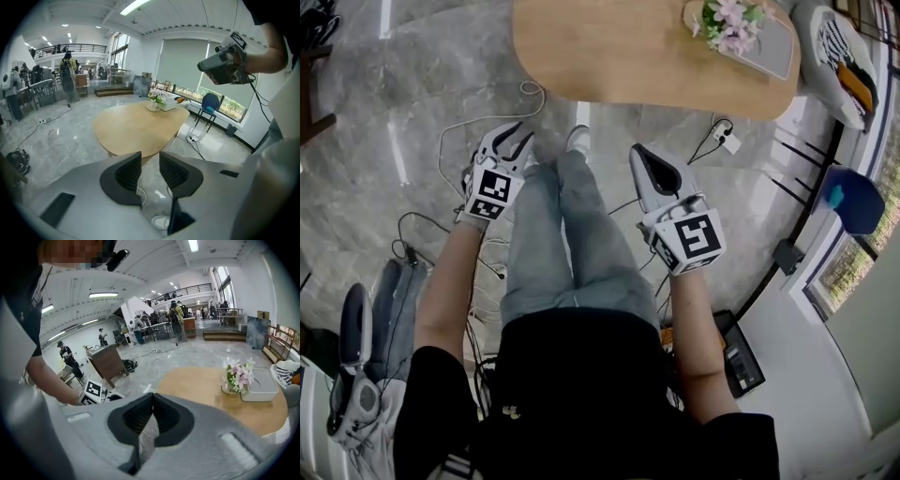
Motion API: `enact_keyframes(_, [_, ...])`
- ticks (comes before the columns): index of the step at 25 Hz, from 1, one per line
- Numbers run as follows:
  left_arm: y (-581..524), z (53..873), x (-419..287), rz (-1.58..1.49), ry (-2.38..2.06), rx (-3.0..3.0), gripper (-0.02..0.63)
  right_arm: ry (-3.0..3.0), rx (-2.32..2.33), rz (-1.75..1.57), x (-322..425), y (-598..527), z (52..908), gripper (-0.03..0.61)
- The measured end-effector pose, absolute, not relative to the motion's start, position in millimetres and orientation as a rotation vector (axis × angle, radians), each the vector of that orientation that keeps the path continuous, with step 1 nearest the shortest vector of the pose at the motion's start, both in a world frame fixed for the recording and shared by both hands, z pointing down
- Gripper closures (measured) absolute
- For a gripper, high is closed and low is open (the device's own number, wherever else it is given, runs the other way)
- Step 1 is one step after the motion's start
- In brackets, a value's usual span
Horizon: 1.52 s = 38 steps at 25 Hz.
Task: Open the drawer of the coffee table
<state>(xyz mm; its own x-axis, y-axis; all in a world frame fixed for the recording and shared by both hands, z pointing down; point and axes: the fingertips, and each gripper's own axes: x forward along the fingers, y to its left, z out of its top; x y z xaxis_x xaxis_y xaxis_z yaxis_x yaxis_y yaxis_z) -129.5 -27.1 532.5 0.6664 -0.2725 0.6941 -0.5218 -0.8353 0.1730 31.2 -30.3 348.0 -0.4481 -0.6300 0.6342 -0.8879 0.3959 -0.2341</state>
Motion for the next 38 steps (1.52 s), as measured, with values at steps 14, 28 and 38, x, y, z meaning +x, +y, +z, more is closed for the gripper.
enact_keyframes(14, [-44, 664, -105, 1.048, -0.591, 2.514, 0.425, -2.222, 1.264, 0.798, 48, -30, 455, 0.581])
enact_keyframes(28, [-57, 758, -74, 1.0, -0.606, 2.538, 0.368, -2.182, 1.301, 0.905, 68, -1, 522, 0.581])
enact_keyframes(38, [-70, 782, -45, 0.972, -0.592, 2.59, 0.374, -2.135, 1.345, 0.982, 80, 11, 543, 0.581])
